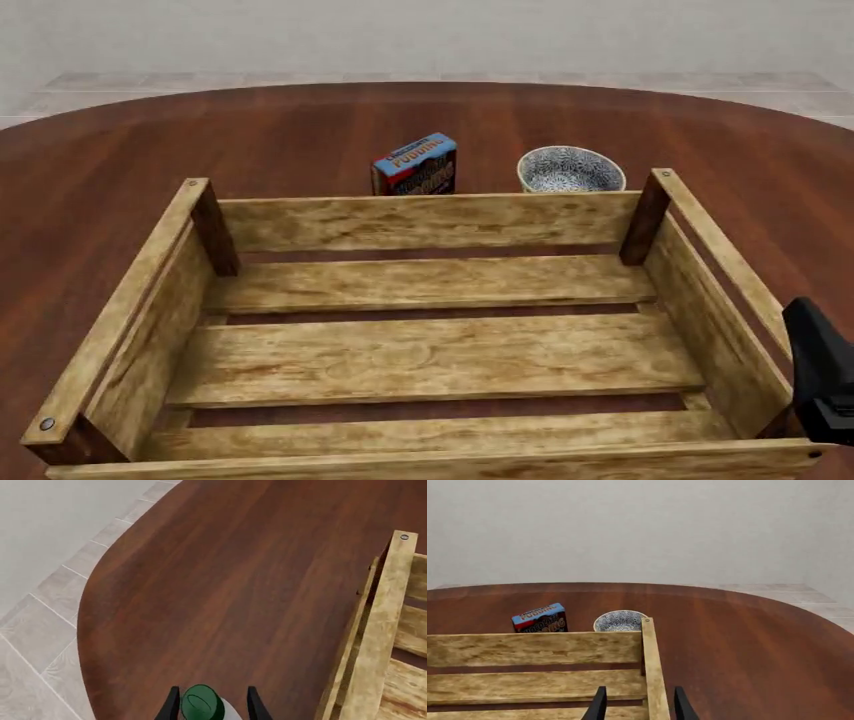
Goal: Pick up the salad dressing and put it in the tray.
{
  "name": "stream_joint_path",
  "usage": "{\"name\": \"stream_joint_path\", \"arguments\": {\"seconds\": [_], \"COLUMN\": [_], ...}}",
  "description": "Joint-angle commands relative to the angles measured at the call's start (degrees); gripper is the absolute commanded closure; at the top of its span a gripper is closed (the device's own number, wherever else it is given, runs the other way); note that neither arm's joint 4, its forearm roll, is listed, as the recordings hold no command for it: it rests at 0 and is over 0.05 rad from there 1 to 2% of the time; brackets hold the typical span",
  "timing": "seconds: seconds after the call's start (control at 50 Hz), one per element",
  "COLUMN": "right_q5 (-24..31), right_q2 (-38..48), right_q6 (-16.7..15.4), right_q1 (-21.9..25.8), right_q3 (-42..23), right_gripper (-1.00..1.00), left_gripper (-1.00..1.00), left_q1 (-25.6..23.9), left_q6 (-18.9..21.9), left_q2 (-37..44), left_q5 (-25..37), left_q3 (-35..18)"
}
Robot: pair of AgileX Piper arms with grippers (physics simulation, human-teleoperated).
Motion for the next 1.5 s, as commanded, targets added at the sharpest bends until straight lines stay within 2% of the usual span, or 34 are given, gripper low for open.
{"name": "stream_joint_path", "arguments": {"seconds": [0.02, 0.18, 0.48, 0.72, 0.74, 1.0, 1.08, 1.2, 1.26, 1.36, 1.5], "right_q5": [0.0, 0.0, 0.0, 0.0, 0.0, 0.0, 0.0, 0.0, 0.0, 0.0, 0.0], "right_q2": [0.0, 0.0, 0.0, 0.0, 0.0, 0.0, 0.0, 0.0, 0.0, 0.0, 0.0], "right_q6": [0.0, 0.0, 0.0, 0.0, 0.0, 0.0, 0.0, 0.0, 0.0, 0.0, 0.0], "right_q1": [0.0, 0.0, 0.0, 0.0, 0.0, 0.0, 0.0, 0.0, 0.0, 0.0, 0.0], "right_q3": [0.0, 0.0, 0.0, 0.0, 0.0, 0.0, 0.0, 0.0, 0.0, 0.0, 0.0], "right_gripper": [-1.0, -1.0, -1.0, -1.0, -1.0, -1.0, -1.0, -1.0, -1.0, -1.0, -1.0], "left_gripper": [-1.0, -1.0, -1.0, -1.0, 1.0, 1.0, 1.0, 1.0, 1.0, 1.0, 1.0], "left_q1": [3.2, 4.9, 7.6, 8.8, 9.1, 7.7, 6.5, 6.2, 5.5, 4.2, 3.2], "left_q6": [-0.3, -1.1, -2.1, -3.0, -2.9, -3.5, -4.0, -3.4, -2.5, -3.1, -4.8], "left_q2": [3.4, 6.9, 15.8, 20.3, 20.5, 15.7, 9.9, 7.9, 3.2, 0.0, -2.7], "left_q5": [-4.9, -10.7, -19.2, -22.8, -23.0, -17.3, -11.5, -10.2, -6.3, -3.0, -1.5], "left_q3": [3.0, 7.6, 10.1, 11.0, 10.9, 9.5, 7.8, 7.5, 5.9, 4.1, 2.5]}}
